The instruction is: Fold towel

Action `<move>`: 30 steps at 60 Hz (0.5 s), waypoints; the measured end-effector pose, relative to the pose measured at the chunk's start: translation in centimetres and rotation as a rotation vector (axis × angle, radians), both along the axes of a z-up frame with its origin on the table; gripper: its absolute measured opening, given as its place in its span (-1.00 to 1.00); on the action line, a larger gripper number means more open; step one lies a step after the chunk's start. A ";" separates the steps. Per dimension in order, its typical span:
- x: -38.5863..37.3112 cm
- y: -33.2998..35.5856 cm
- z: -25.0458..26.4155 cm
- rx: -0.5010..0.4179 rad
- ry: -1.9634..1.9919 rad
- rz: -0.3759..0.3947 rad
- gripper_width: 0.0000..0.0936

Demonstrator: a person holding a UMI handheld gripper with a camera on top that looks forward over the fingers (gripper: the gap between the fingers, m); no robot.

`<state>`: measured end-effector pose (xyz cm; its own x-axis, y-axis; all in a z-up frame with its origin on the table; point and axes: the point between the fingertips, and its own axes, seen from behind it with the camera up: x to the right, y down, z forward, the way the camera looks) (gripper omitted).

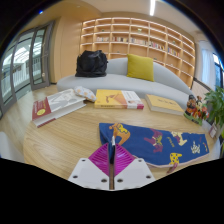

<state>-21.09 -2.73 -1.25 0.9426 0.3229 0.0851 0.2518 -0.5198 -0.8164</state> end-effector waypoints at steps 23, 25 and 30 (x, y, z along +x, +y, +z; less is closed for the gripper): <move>-1.9 -2.9 8.3 -0.016 0.300 0.064 -0.98; -2.0 -3.2 10.2 -0.008 0.347 0.073 -0.98; -1.6 -3.5 15.3 0.018 0.450 0.092 -0.98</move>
